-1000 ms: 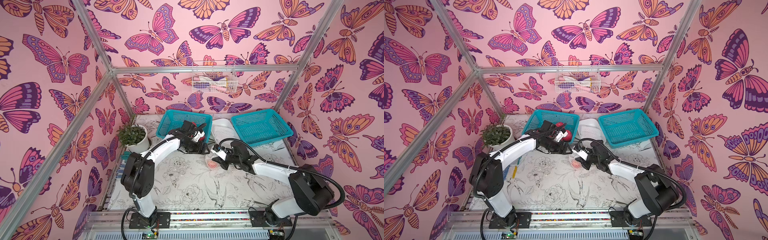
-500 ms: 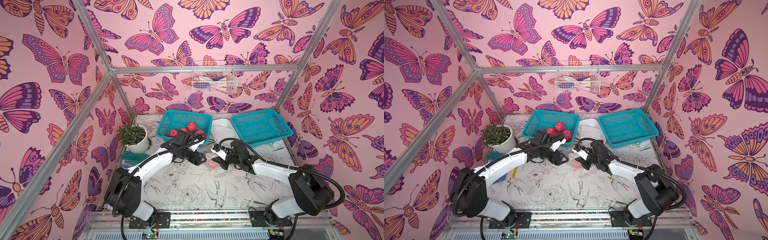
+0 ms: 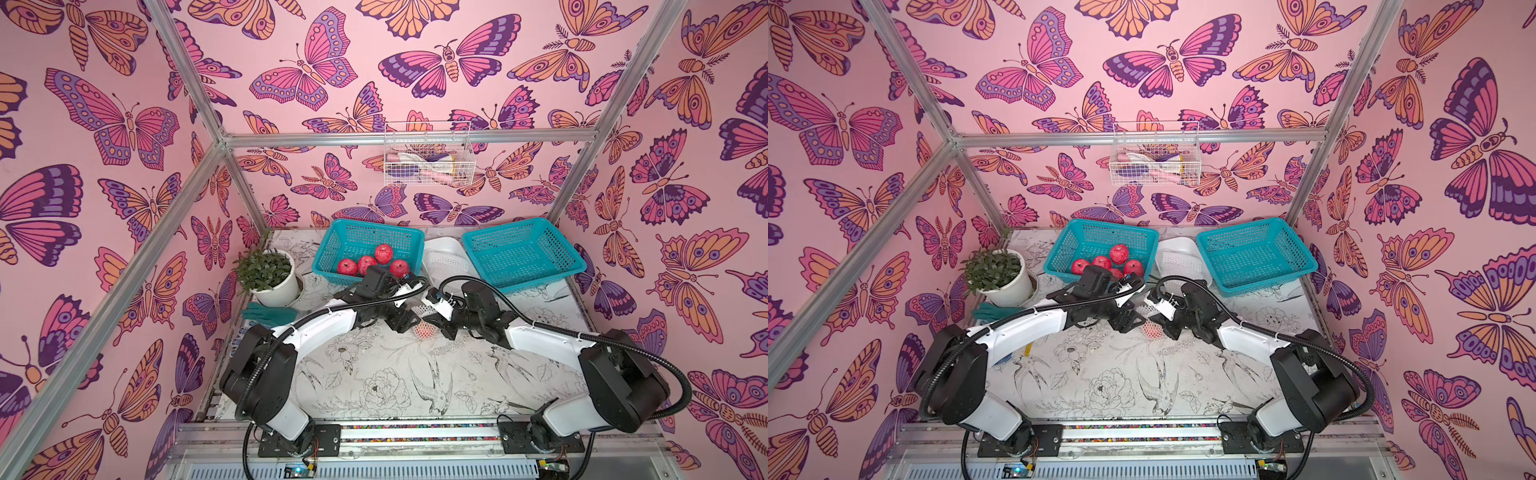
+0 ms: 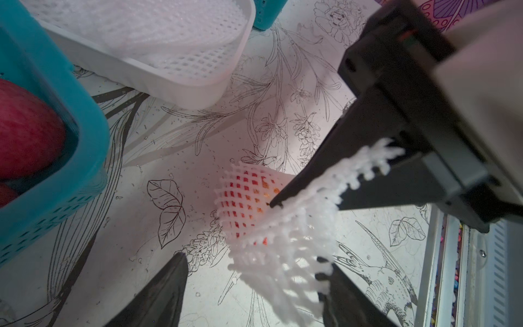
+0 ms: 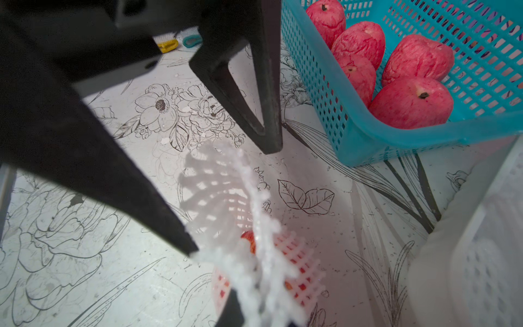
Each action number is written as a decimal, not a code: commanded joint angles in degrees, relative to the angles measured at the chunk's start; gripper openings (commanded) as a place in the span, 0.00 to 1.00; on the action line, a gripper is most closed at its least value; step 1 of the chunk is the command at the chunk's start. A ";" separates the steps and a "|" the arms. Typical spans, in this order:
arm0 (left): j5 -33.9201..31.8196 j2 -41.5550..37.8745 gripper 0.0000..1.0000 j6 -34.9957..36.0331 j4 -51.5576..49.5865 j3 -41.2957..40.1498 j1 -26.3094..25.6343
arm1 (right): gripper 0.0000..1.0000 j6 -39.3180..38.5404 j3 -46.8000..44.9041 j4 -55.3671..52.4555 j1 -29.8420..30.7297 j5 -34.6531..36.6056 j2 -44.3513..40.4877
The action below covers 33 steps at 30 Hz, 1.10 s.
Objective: Remove foam nets from apples
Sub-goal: Remove the foam net from the apple.
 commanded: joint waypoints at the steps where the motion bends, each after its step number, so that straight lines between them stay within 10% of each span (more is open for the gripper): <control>1: 0.53 0.90 0.70 0.86 2.54 1.13 -0.01 | 0.08 0.47 -0.08 0.89 0.41 -1.94 -1.41; 9: 3.65 0.26 0.47 -1.19 4.85 0.73 0.04 | 0.05 0.59 1.08 0.08 0.42 -1.02 -2.08; 33: -1.43 -9.60 0.68 -3.35 1.99 -3.42 0.84 | 0.04 4.25 2.85 0.10 0.41 3.46 -5.60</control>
